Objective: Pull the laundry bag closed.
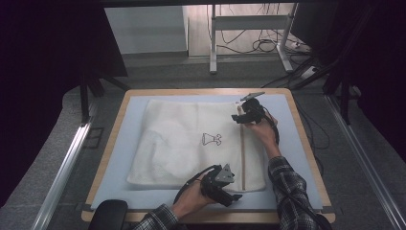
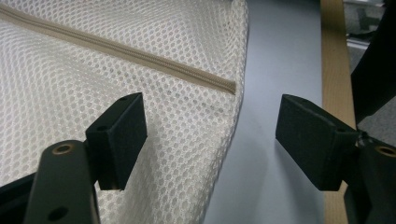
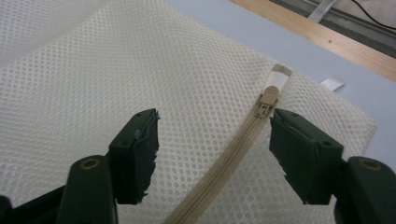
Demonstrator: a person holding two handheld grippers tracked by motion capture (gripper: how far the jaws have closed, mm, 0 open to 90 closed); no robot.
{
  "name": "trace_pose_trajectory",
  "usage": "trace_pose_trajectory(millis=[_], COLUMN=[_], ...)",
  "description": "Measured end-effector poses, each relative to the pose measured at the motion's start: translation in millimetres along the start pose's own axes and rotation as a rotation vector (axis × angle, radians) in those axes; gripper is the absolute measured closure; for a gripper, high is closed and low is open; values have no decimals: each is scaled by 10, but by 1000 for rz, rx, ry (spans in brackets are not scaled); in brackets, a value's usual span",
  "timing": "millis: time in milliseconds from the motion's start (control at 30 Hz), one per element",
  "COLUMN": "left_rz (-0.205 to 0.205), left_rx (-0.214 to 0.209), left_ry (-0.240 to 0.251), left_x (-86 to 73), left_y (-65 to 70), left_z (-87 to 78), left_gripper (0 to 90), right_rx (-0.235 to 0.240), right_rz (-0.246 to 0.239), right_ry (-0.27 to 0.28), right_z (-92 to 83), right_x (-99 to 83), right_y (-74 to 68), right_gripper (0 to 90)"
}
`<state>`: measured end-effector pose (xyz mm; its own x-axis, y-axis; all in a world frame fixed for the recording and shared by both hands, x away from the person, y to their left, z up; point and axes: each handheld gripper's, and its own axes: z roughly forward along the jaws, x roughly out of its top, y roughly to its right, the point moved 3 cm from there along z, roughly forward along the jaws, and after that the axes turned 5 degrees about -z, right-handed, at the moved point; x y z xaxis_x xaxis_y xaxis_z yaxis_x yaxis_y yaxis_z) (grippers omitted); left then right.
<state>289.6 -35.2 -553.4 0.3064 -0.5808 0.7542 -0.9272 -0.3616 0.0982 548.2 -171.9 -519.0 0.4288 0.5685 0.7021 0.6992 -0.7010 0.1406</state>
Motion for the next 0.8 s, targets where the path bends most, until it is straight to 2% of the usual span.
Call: trace_pose_trajectory(millis=[133, 200, 267, 400, 500, 733, 800], left_rz=[-35, -76, -87, -86, -76, -58, -66], left_rx=[-23, -44, -52, -60, -48, -47, -36], left_ry=[-5, 14, 23, 21, 14, 6, 14], left_x=[-8, -8, -7, -6, -11, -23, -25], left_y=[-23, -21, -31, -35, -14, 9, 9], left_z=[-23, -32, -49, -79, -82, -112, -123], left_gripper=[224, 205, 194, 164, 135, 97, 84], right_rx=[12, 13, 15, 34, 47, 85, 102], right_rz=[6, 11, 25, 45, 36, 51, 58], right_ry=[1, 1, 2, -3, -9, -15, -22], right_z=[-9, -22, -40, -74, -86, -119, -137], right_x=[-24, -41, -51, -58, -60, -55, -55], right_y=[-16, -13, -8, -16, -50, -133, -170], right_gripper=[270, 245, 223, 183, 162, 120, 93])
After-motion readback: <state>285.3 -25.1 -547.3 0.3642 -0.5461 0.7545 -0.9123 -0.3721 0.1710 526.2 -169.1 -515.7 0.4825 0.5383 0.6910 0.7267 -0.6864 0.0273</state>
